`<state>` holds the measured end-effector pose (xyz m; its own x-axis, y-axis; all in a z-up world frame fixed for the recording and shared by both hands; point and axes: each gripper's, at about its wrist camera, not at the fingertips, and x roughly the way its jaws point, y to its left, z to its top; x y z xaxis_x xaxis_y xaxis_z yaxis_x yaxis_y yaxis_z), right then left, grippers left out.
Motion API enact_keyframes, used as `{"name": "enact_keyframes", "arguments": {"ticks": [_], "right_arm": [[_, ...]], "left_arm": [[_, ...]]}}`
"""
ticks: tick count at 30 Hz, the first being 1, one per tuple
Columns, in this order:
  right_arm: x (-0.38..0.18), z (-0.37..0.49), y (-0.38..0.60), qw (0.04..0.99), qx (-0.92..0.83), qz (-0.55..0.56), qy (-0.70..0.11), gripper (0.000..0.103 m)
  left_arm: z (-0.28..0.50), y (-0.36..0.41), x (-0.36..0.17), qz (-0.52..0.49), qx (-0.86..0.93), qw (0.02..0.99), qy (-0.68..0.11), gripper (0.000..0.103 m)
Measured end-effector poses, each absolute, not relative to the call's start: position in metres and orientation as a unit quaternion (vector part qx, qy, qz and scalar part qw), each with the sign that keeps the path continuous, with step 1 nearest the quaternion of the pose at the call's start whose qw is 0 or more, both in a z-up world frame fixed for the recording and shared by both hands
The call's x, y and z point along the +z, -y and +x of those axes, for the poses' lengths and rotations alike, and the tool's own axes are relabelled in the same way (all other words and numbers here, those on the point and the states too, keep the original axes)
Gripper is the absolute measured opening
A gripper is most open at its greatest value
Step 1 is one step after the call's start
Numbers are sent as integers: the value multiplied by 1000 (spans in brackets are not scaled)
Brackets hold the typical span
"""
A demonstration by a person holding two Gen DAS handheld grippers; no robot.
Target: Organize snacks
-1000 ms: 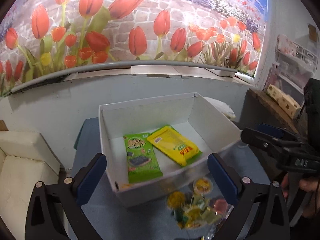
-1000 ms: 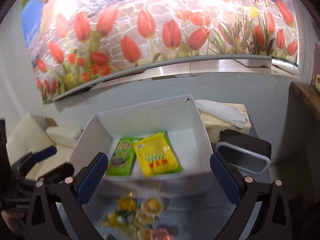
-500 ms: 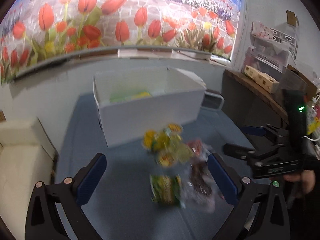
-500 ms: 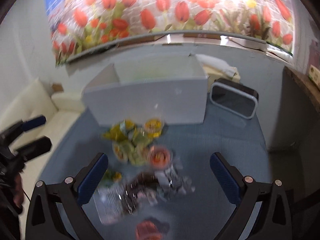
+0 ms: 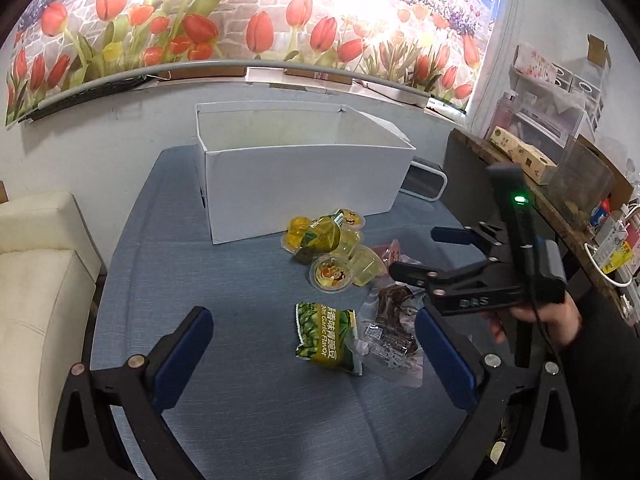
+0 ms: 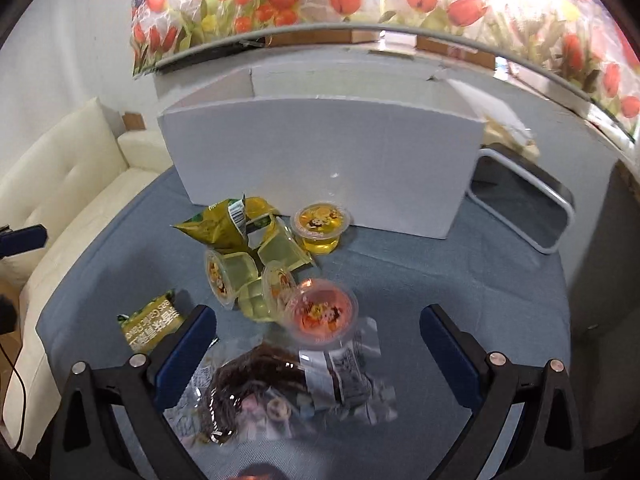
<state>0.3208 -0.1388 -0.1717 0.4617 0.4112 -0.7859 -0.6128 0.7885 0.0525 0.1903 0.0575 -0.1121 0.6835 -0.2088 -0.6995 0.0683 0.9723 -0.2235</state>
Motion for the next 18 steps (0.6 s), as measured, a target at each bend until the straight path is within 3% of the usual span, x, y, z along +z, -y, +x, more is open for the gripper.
{"name": "enact_keyframes", "arguments": {"ticks": [8, 14, 15, 17, 18], "right_arm": [[-200, 346, 129, 823, 304, -119, -465, 103], [-205, 348, 139, 831, 313, -114, -446, 103], [-205, 349, 141, 831, 318, -114, -443, 98], [-202, 346, 142, 830, 329, -114, -436, 76], [-202, 347, 141, 830, 328, -118, -437, 59]], "left_arm": [[192, -58, -117, -80, -72, 910, -401, 103], [192, -55, -121, -80, -75, 907, -407, 103], [193, -55, -122, -79, -76, 906, -408, 103], [193, -54, -122, -80, -75, 906, -410, 103], [193, -53, -123, -81, -76, 905, -410, 103]]}}
